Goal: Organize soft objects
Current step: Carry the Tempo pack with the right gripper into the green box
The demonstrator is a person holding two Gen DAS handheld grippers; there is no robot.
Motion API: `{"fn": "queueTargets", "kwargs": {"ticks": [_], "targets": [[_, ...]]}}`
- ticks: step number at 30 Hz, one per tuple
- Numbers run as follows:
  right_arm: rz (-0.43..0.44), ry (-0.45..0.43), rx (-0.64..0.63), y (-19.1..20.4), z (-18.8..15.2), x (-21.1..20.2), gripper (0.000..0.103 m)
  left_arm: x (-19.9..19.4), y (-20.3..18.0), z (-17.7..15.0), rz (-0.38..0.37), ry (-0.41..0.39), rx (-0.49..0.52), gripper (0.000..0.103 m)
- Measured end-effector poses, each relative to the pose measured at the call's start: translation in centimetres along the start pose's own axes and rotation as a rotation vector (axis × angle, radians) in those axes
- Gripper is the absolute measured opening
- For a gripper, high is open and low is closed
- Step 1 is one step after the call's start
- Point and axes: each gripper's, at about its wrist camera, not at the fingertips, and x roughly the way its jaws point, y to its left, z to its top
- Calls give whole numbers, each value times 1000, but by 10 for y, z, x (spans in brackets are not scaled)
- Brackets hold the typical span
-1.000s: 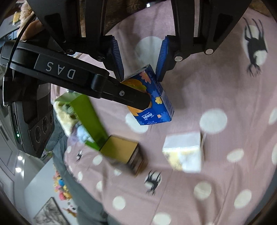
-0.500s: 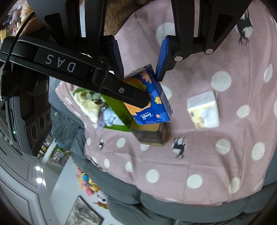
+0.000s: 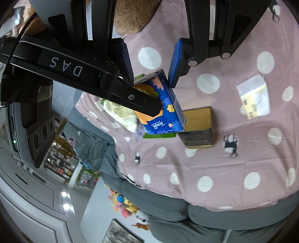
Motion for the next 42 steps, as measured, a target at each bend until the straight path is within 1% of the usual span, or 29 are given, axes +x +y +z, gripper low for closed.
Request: {"fn": "queueTargets", "kwargs": {"ticks": [11, 17, 22, 30, 33, 42], "targets": [[-91, -72, 52, -39, 13, -23, 40, 38, -26, 16, -108, 37, 59, 39], [-144, -85, 90, -63, 19, -25, 41, 69, -39, 24, -152, 81, 80, 39], [-167, -92, 131, -84, 24, -26, 41, 87, -46, 28, -181, 104, 91, 39], [-200, -83, 160, -107, 33, -16, 41, 115, -48, 34, -202, 139, 91, 39], [-213, -73, 165, -115, 35, -12, 41, 123, -47, 33, -212, 146, 79, 39], [-248, -32, 188, -143, 47, 3, 42, 157, -50, 40, -226, 203, 67, 39]]}}
